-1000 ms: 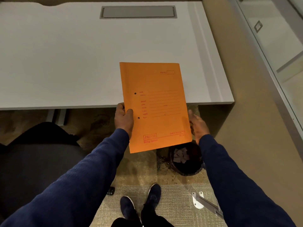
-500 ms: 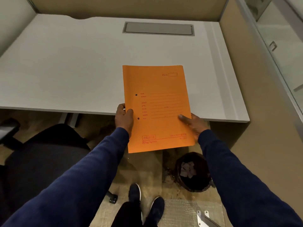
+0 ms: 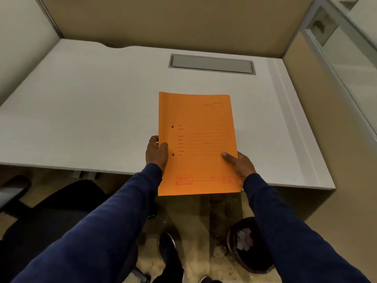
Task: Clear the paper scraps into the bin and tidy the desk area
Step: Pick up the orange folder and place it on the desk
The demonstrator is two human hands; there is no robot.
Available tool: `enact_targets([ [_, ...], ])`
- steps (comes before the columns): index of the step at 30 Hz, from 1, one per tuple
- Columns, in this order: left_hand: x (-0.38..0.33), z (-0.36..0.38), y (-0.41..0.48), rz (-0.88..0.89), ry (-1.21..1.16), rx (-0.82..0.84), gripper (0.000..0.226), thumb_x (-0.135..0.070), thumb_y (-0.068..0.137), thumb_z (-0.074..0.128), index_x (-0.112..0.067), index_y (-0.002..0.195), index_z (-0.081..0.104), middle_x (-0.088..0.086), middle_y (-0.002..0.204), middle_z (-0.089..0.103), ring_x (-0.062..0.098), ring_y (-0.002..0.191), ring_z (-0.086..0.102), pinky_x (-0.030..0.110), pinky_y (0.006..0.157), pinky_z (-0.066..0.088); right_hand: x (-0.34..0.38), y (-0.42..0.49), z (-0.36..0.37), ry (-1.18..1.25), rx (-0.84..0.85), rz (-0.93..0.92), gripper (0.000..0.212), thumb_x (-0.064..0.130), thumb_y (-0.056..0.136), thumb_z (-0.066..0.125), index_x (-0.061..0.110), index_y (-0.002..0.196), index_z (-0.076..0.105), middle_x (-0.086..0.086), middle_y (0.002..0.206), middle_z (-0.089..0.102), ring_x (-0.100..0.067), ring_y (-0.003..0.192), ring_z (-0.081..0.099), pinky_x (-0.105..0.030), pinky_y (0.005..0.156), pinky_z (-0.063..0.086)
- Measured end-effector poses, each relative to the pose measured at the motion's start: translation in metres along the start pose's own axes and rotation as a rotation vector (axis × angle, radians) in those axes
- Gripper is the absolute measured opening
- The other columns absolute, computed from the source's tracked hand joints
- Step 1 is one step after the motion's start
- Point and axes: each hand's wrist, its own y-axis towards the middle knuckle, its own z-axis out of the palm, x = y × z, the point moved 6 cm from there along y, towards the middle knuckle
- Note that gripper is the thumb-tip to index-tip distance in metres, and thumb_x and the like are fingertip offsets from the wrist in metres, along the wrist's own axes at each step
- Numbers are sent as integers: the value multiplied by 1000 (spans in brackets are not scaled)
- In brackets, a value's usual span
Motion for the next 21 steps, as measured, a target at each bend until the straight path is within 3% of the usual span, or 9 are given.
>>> enact_targets([
  [10, -43, -24, 76, 37, 39, 13, 31, -17, 98, 42, -19, 128, 50, 0, 111, 60, 24, 88, 60, 36, 75, 45, 54, 38, 47, -42, -135, -93, 25, 40, 97, 62, 24, 115, 61, 4, 99, 70, -18, 86, 69, -31, 67, 54],
  [18, -58, -16, 126, 7, 73, -21, 34, -19, 99, 42, -18, 133, 48, 0, 113, 58, 26, 93, 61, 38, 77, 47, 78, 92, 58, -76, -143, -92, 22, 39, 96, 63, 23, 111, 64, -1, 105, 72, -22, 90, 69, -36, 75, 57],
  [21, -68, -15, 144, 17, 84, -52, 35, -18, 99, 42, -16, 134, 48, 0, 111, 57, 26, 92, 59, 38, 77, 46, 87, 116, 62, -107, -135, -85, 15, 42, 95, 62, 28, 101, 64, 0, 105, 72, -26, 94, 69, -45, 86, 58],
])
